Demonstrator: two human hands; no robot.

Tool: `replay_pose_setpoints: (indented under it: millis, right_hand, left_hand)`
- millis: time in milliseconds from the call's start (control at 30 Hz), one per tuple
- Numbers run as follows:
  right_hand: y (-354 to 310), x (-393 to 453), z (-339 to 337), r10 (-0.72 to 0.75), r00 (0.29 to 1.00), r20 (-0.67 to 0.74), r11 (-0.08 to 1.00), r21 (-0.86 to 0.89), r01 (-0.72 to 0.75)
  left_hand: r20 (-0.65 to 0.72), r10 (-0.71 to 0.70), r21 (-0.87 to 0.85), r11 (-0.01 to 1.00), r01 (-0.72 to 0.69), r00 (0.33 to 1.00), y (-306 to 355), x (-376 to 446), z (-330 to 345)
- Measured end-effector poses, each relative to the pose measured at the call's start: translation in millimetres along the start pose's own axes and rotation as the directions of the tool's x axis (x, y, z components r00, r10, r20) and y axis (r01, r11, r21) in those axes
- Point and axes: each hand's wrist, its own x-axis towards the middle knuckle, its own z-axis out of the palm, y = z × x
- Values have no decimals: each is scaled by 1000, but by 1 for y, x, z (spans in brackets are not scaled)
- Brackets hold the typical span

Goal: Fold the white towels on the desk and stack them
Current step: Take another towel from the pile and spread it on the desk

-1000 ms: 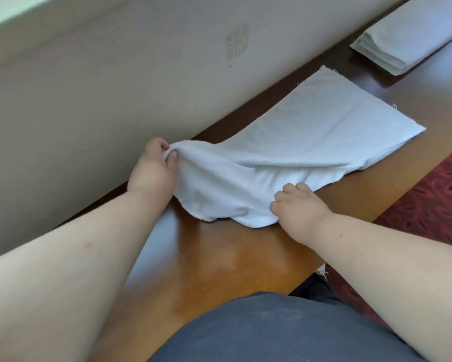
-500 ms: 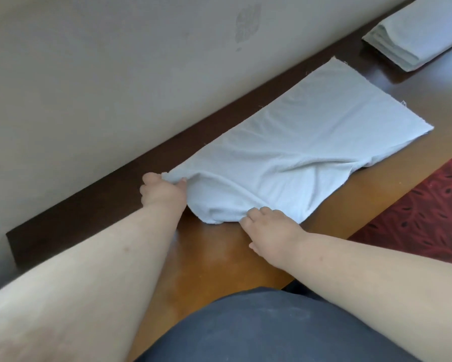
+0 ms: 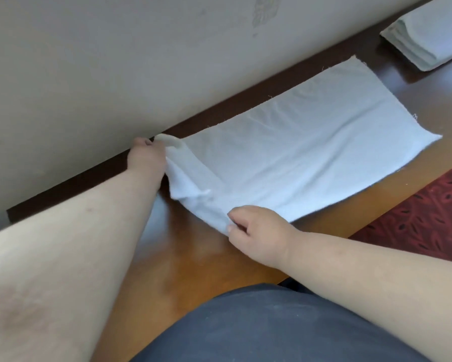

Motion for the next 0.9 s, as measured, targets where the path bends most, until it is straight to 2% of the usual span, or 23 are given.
replay_pose_setpoints:
  millis: [100, 167, 233, 367, 500, 600, 667, 800, 900]
  right_hand:
    - [-5, 7, 13, -92, 984, 152, 983, -147, 115]
    - [0, 12, 25, -73, 946, 316, 928, -325, 181]
    - [4, 14, 33, -10, 912, 409, 878, -433, 204]
    - [1, 22, 41, 2, 954, 299, 913, -389, 120]
    - [-19, 40, 60, 8, 973, 230, 865, -490, 109]
    - [-30, 60, 72, 156, 972, 177, 911, -405, -72]
    - [-32, 69, 72, 208, 950, 232, 939, -318, -128]
    - [-35, 60, 66, 140, 904, 403, 981, -182, -71]
    - [-45, 50, 64, 77, 823, 562, 982, -186, 35]
  left_hand:
    - [-41, 89, 24, 996, -88, 995, -12, 3, -14]
    - [65, 100, 141, 984, -108, 993, -29, 2, -16]
    - [185, 56, 255, 961, -103, 981, -46, 0, -16]
    - [218, 18, 338, 937, -93, 976, -65, -2, -15]
    - [191, 40, 284, 954, -94, 981, -68, -4, -13]
    - [204, 32, 288, 953, -91, 978, -70, -2, -13]
    - [211, 31, 265, 960, -88, 977, -72, -2, -14]
    - [117, 77, 176, 980, -97, 990, -81, -2, -17]
    - [20, 80, 104, 991, -82, 997, -82, 5, -14]
